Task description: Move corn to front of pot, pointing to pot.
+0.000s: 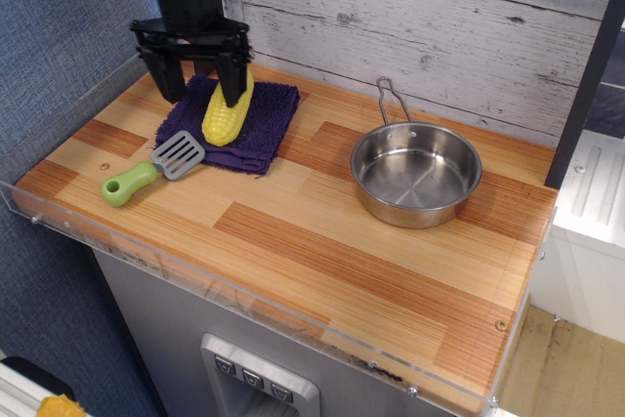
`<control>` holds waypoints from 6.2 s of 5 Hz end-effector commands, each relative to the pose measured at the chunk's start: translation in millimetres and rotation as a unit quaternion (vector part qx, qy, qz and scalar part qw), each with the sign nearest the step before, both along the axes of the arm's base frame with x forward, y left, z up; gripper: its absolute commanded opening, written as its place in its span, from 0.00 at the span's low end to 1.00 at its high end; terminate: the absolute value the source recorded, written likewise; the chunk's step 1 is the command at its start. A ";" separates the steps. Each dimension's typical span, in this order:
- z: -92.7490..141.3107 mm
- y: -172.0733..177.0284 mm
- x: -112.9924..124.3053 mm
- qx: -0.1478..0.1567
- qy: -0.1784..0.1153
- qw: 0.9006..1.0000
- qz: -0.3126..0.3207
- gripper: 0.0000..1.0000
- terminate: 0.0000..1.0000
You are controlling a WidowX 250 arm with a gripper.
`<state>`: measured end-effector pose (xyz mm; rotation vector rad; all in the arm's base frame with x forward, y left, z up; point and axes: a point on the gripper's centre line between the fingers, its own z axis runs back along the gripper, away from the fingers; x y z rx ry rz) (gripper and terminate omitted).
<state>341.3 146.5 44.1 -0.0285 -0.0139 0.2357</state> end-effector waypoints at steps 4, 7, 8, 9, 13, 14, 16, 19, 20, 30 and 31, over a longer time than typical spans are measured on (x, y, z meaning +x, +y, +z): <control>13.9 -8.5 -4.5 0.034 -0.023 0.999 0.000 0.00 0.00; 73.6 -55.2 -13.6 0.017 -0.051 0.998 -0.023 0.00 0.00; 76.8 -80.9 -25.7 0.003 -0.049 0.998 -0.043 0.00 0.00; 73.0 -112.1 -45.9 -0.002 -0.045 0.996 -0.076 0.00 0.00; 34.8 -190.4 -107.7 -0.018 -0.025 0.985 -0.169 0.00 0.00; 25.2 -208.3 -111.2 -0.010 -0.044 0.985 -0.169 0.00 0.00; 18.8 -227.5 -103.5 0.053 -0.103 0.983 -0.140 0.00 0.00; -6.0 -227.8 -103.5 0.009 -0.061 0.991 -0.118 0.00 0.00; -12.1 -225.3 -102.8 0.000 -0.049 0.993 -0.112 0.00 0.00; 120.4 -158.3 -45.6 -0.002 -0.088 0.995 -0.046 1.00 0.00; 121.6 -150.1 -39.5 -0.016 -0.080 0.995 -0.052 1.00 0.00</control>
